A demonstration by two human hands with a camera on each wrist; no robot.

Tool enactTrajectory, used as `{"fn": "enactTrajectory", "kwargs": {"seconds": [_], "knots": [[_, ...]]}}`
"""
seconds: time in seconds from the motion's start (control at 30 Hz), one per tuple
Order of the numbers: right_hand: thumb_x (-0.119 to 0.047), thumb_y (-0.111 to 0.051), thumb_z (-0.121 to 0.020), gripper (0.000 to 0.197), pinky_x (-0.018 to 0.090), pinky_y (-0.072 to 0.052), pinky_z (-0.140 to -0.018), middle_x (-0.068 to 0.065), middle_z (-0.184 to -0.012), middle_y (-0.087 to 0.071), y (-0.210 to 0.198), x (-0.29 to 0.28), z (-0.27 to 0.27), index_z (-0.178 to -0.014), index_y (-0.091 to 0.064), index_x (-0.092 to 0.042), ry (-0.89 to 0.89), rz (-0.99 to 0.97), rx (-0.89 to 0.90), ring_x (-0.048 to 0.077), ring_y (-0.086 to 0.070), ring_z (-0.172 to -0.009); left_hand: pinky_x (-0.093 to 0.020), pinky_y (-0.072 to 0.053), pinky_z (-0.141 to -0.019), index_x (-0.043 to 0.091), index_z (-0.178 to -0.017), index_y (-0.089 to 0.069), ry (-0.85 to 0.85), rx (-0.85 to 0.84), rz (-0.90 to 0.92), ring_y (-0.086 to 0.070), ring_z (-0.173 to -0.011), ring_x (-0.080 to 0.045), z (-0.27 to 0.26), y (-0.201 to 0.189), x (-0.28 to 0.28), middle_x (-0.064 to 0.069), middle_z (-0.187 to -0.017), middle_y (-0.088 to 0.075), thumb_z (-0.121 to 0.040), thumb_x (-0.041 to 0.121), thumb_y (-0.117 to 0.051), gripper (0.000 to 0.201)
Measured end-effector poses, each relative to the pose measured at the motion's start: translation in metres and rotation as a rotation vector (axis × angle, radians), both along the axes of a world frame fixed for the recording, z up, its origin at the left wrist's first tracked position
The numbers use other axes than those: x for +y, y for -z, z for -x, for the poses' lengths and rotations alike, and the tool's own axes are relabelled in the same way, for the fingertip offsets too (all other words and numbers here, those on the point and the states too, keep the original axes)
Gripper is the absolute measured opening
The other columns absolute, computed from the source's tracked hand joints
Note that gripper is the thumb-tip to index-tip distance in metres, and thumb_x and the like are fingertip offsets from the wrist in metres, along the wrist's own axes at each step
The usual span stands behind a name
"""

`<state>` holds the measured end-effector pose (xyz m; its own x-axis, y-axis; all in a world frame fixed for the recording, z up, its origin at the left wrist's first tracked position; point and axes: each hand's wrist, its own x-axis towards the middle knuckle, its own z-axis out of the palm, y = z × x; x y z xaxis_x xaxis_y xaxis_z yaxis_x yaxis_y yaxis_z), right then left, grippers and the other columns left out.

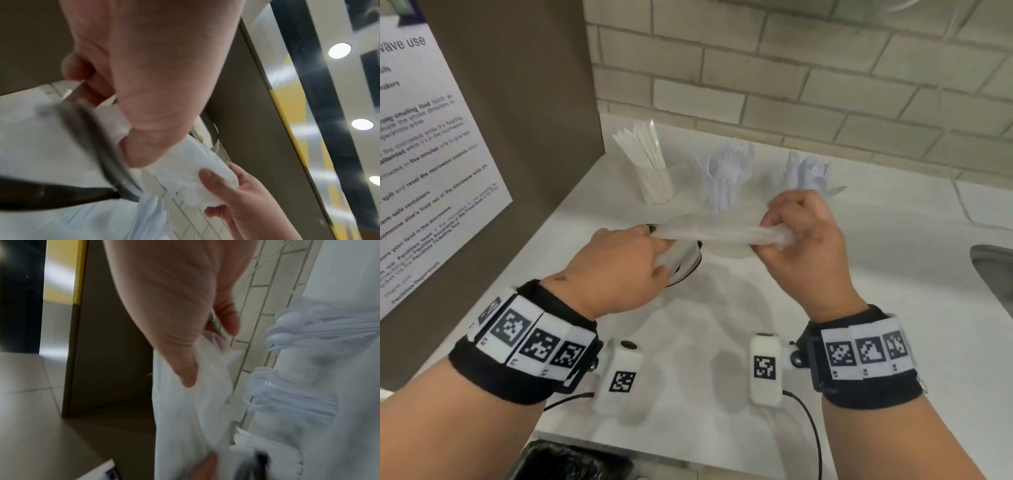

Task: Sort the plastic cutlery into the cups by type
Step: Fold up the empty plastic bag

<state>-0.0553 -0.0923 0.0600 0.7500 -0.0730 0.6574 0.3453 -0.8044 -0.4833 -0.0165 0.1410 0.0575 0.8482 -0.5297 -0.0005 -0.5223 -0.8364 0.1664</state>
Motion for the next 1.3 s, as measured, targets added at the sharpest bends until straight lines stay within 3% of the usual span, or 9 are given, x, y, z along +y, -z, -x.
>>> {"fn": "enactTrajectory", "kwargs": {"seconds": [0.17, 0.27, 0.4, 0.5, 0.6, 0.73, 0.9, 1.1, 1.3], "knots": [[-0.014, -0.084, -0.061, 0.022, 0.027, -0.044, -0.063, 0.001, -0.082, -0.042, 0.023, 0.021, 0.006, -0.079, -0.072, -0.012, -0.081, 0.17, -0.021, 0.021, -0.049, -0.074, -0.03, -0.051, -0.081, 0.018, -0.08, -0.07, -0.112, 0.38, 0.71, -0.065, -0.079, -0.01, 0.002, -0.002, -0.009, 0.008, -0.08, -0.071, -0.079, 0.069, -0.052, 0.054], [-0.037, -0.081, -0.07, 0.039, 0.016, -0.04, -0.068, -0.006, -0.086, -0.042, 0.033, 0.04, 0.014, -0.104, -0.072, -0.021, -0.115, 0.126, 0.246, 0.01, -0.048, -0.075, -0.045, -0.055, -0.077, -0.001, -0.085, -0.068, -0.206, 0.293, 0.82, -0.069, -0.074, -0.023, 0.002, 0.002, -0.018, -0.011, -0.077, -0.072, -0.071, 0.079, -0.046, 0.084], [-0.044, -0.064, -0.086, 0.041, 0.011, -0.045, -0.076, -0.009, -0.098, -0.063, 0.022, 0.057, 0.016, -0.119, -0.063, -0.02, -0.232, -0.387, 0.684, 0.0, -0.06, -0.081, -0.031, -0.039, -0.048, 0.008, -0.054, -0.048, -0.306, 0.068, 0.799, -0.05, -0.046, -0.021, 0.012, 0.004, -0.025, -0.003, -0.046, -0.047, -0.088, 0.052, -0.055, 0.056], [-0.046, -0.063, -0.08, 0.058, 0.036, -0.054, -0.092, 0.011, -0.114, -0.069, 0.018, 0.061, 0.011, -0.121, -0.059, -0.005, -0.405, -1.058, 0.752, 0.024, -0.068, -0.104, -0.027, -0.044, -0.052, 0.019, -0.071, -0.066, -0.211, 0.051, 0.816, -0.055, -0.049, -0.008, 0.019, 0.01, -0.026, 0.003, -0.052, -0.059, -0.09, 0.048, -0.056, 0.036], [-0.035, -0.068, -0.078, 0.066, 0.048, -0.049, -0.099, 0.018, -0.116, -0.067, 0.017, 0.061, 0.008, -0.13, -0.043, -0.005, -0.419, -1.332, 0.684, 0.036, -0.066, -0.106, -0.026, -0.053, -0.086, 0.038, -0.115, -0.065, -0.072, 0.139, 0.976, -0.067, -0.095, 0.0, 0.024, 0.015, -0.026, 0.014, -0.1, -0.074, -0.09, 0.04, -0.054, 0.028], [-0.035, -0.066, -0.079, 0.061, 0.051, -0.052, -0.092, 0.014, -0.12, -0.067, 0.019, 0.061, 0.009, -0.132, -0.045, -0.014, -0.48, -1.34, 0.652, 0.037, -0.066, -0.107, -0.021, -0.047, -0.097, 0.021, -0.119, -0.066, 0.0, 0.357, 1.193, -0.065, -0.107, -0.003, 0.029, 0.012, -0.027, 0.011, -0.112, -0.071, -0.097, 0.019, -0.053, 0.026], [-0.033, -0.061, -0.084, 0.049, 0.047, -0.056, -0.085, 0.016, -0.122, -0.065, 0.017, 0.056, 0.01, -0.128, -0.053, -0.012, -0.503, -1.32, 0.653, 0.033, -0.065, -0.107, -0.034, -0.047, -0.1, 0.018, -0.087, -0.073, -0.215, 0.519, 1.301, -0.068, -0.103, -0.012, 0.026, 0.013, -0.023, -0.001, -0.102, -0.075, -0.093, 0.027, -0.06, 0.017], [-0.026, -0.061, -0.089, 0.046, 0.042, -0.058, -0.079, 0.023, -0.123, -0.062, 0.016, 0.052, 0.007, -0.126, -0.055, 0.0, -0.482, -1.331, 0.63, 0.036, -0.063, -0.11, -0.035, -0.051, -0.089, 0.014, -0.098, -0.072, -0.335, 0.728, 1.532, -0.068, -0.104, -0.018, 0.028, 0.008, -0.026, -0.003, -0.103, -0.075, -0.08, 0.033, -0.069, 0.026], [-0.026, -0.068, -0.085, 0.034, 0.029, -0.054, -0.06, 0.01, -0.104, -0.064, 0.019, 0.049, 0.011, -0.115, -0.061, -0.011, -0.422, -1.251, 0.69, 0.023, -0.064, -0.09, -0.043, -0.056, -0.067, 0.027, -0.076, -0.056, -0.428, 0.213, 1.581, -0.066, -0.071, -0.032, 0.028, 0.014, -0.023, -0.02, -0.078, -0.064, -0.06, 0.031, -0.088, 0.036]]}}
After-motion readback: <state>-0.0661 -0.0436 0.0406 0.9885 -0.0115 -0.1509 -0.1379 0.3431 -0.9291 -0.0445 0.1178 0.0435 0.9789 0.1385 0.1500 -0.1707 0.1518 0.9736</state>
